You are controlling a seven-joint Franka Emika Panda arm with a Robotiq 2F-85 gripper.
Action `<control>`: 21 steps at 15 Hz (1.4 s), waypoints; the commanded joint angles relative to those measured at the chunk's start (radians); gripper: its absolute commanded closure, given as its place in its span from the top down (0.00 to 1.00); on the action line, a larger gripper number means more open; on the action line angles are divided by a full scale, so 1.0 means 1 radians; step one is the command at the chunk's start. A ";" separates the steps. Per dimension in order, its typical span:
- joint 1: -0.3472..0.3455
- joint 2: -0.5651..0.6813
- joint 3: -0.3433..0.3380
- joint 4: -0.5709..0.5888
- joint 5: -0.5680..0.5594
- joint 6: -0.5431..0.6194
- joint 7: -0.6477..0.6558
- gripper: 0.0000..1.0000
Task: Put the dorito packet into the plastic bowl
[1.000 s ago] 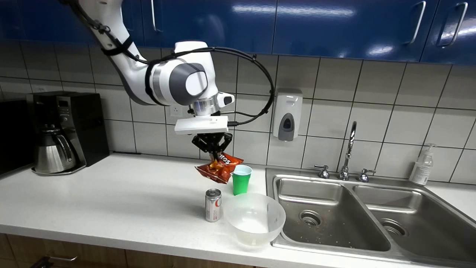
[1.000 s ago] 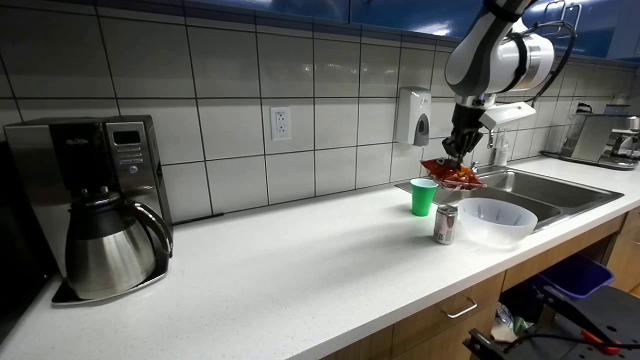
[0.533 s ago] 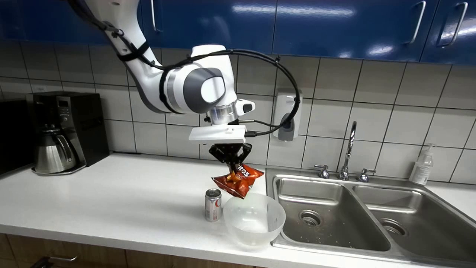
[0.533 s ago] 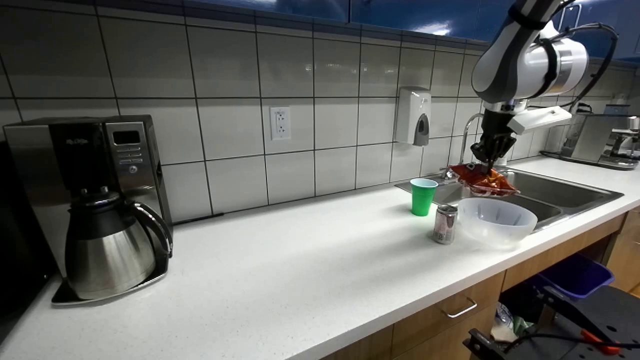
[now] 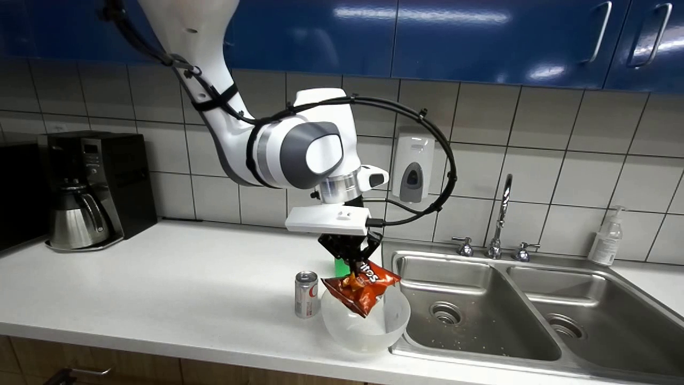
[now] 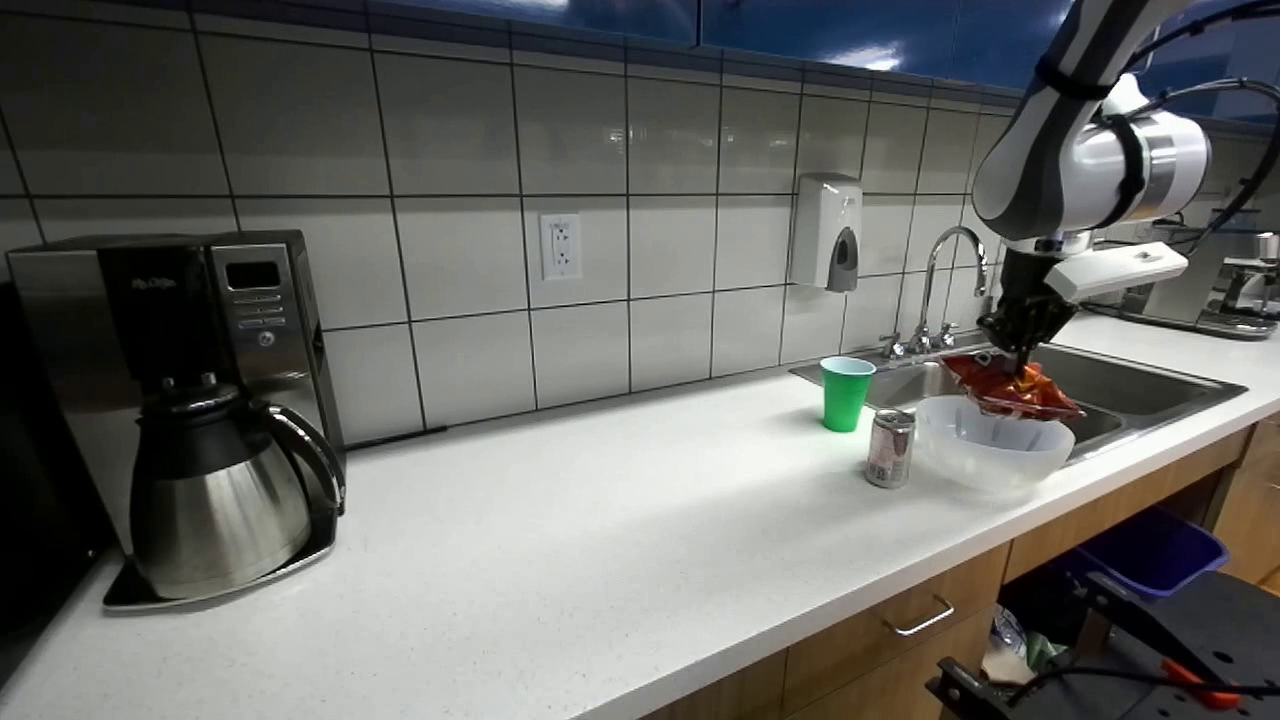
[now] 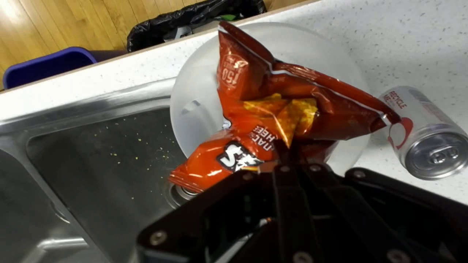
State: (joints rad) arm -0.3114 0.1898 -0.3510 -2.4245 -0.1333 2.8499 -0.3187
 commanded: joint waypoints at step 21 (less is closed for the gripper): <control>0.027 -0.159 0.155 -0.074 0.089 -0.161 0.075 1.00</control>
State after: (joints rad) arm -0.3165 0.1812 -0.2118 -2.4302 -0.0598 2.8305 -0.2593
